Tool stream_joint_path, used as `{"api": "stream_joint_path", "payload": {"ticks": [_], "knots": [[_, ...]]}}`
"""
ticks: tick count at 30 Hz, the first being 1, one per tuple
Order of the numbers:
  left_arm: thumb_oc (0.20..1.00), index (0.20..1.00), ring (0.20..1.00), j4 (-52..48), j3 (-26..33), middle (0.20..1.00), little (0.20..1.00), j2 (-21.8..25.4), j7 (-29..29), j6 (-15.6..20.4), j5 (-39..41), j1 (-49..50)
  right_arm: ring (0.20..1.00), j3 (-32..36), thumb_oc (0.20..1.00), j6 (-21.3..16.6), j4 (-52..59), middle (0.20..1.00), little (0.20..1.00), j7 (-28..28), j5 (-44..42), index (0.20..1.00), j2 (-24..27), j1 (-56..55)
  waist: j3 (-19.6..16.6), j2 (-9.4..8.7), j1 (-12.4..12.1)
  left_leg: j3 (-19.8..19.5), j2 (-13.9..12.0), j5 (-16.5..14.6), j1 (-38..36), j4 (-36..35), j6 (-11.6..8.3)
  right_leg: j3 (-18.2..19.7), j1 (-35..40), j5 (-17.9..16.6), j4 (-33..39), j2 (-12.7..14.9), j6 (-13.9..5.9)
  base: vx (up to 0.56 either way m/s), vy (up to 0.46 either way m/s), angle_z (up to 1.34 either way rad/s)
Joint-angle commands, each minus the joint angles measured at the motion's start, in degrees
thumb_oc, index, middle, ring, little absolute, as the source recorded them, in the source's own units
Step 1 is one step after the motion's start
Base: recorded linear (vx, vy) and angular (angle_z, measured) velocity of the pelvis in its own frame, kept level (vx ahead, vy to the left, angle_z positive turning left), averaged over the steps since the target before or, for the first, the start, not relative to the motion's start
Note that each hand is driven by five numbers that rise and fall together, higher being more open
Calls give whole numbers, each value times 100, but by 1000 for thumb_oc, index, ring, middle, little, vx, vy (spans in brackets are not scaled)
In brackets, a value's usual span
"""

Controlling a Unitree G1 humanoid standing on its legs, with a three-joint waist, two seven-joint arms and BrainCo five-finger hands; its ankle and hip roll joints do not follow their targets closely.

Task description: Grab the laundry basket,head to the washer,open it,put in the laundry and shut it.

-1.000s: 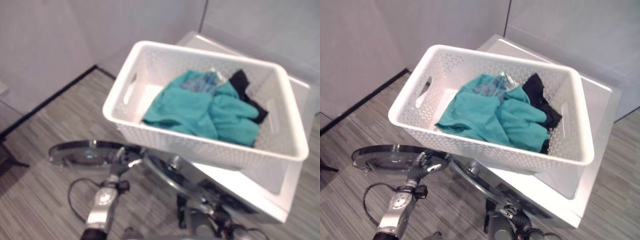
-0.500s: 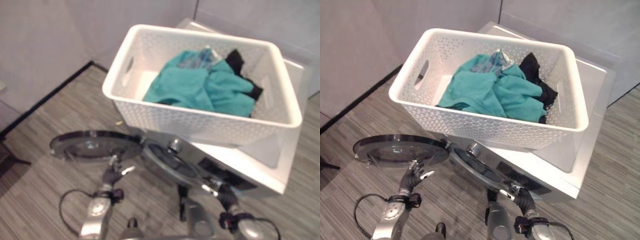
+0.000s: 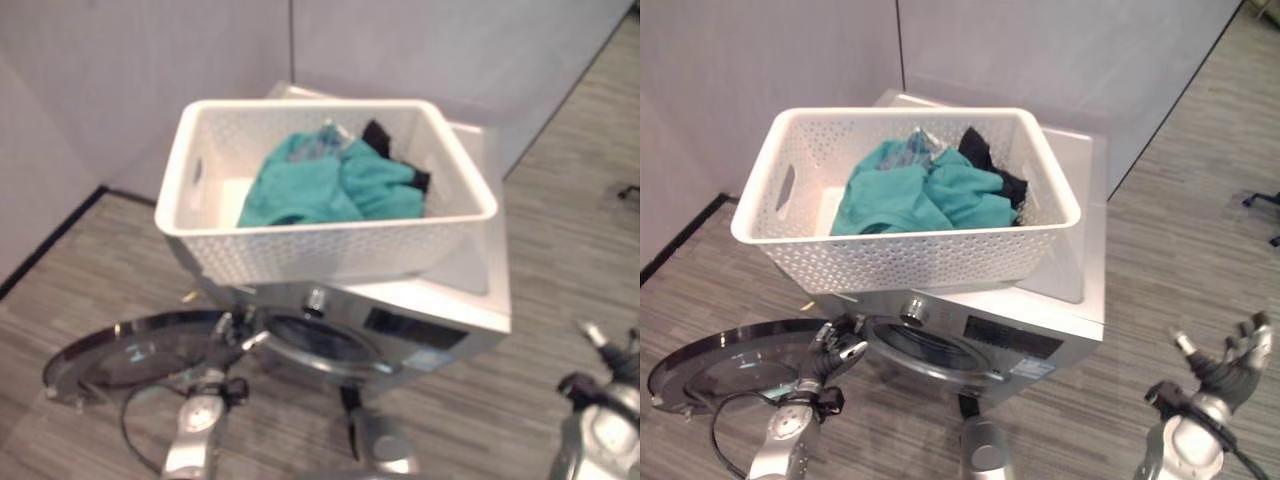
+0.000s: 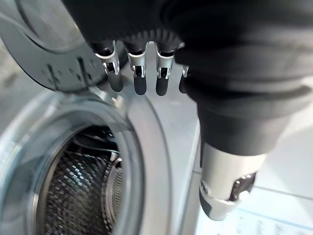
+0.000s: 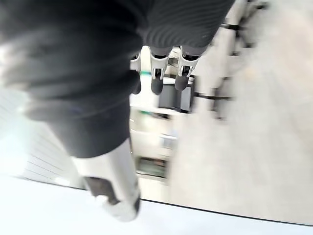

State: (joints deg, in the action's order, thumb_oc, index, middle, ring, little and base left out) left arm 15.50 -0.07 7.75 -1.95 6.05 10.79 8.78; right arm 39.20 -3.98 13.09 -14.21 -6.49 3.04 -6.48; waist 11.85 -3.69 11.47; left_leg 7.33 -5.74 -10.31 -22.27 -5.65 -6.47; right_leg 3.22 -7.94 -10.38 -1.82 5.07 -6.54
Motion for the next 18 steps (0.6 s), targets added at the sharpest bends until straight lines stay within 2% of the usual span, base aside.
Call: {"api": "stream_joint_path", "payload": {"ticks": [1,4,6,11,12,13,15,16,18], "knots": [[1000,1000,1000,15,-113,1000,1000,178,-119,327,-78,-209,1000,-101,1000,-266,680,1000,1000,-206,348,1000,126,139,-69,86,-288,-253,-62,-274,-309,65,369,-350,-43,-537,128,825,-489,0,0,0],[1000,1000,1000,4,-227,1000,1000,166,-125,353,-76,-262,1000,-332,1000,-285,772,1000,1000,-172,384,1000,229,363,-78,82,-361,-278,-54,-264,-312,65,375,-406,-12,-552,140,870,-479,0,0,0],[1000,1000,1000,32,-359,1000,1000,218,-116,381,-107,-342,1000,-777,1000,-307,856,1000,1000,-67,473,1000,537,624,-77,49,-494,-342,-65,-236,-288,65,373,-510,37,-568,165,927,-458,-17,-17,9],[1000,1000,1000,28,-501,1000,1000,263,-95,393,-108,-425,1000,-1273,1000,-277,1069,1000,1000,117,618,1000,982,898,-56,6,-639,-446,-82,-209,-239,65,370,-646,86,-565,170,999,-436,-2,-17,17],[1000,1000,1000,24,-570,1000,1000,275,-84,385,-92,-463,1000,-1617,1000,-253,1172,1000,1000,242,569,1000,1280,1122,-42,-47,-726,-506,-87,-203,-200,65,365,-708,119,-565,177,1040,-420,-1,-22,21],[1000,1000,1000,24,-570,1000,1000,275,-84,385,-92,-463,1000,-1617,1000,-253,1172,1000,1000,242,569,1000,1280,1122,-41,-47,-725,-507,-87,-203,-200,65,365,-709,120,-565,178,1040,-420,9,-46,17],[1000,1000,1000,22,-712,1000,1000,304,-43,319,-81,-456,1000,-2406,1000,-203,1102,1000,1000,325,362,1000,1923,1864,-42,-138,-938,-629,-115,-161,-95,65,357,-836,154,-539,161,1098,-376,11,-49,23],[1000,1000,1000,23,-709,1000,1000,301,-43,319,-82,-459,1000,-2409,1000,-206,1096,1000,1000,323,361,1000,1928,1871,-38,-135,-931,-633,-117,-161,-95,65,357,-841,157,-537,160,1098,-376,6,-43,26],[1000,1000,1000,62,-777,1000,1000,316,-34,274,-55,-464,1000,-2861,1000,-157,971,1000,1000,323,222,1000,2305,2347,-34,-172,-1031,-701,-141,-142,-36,65,345,-901,154,-497,128,1106,-346,21,-31,18]]}}
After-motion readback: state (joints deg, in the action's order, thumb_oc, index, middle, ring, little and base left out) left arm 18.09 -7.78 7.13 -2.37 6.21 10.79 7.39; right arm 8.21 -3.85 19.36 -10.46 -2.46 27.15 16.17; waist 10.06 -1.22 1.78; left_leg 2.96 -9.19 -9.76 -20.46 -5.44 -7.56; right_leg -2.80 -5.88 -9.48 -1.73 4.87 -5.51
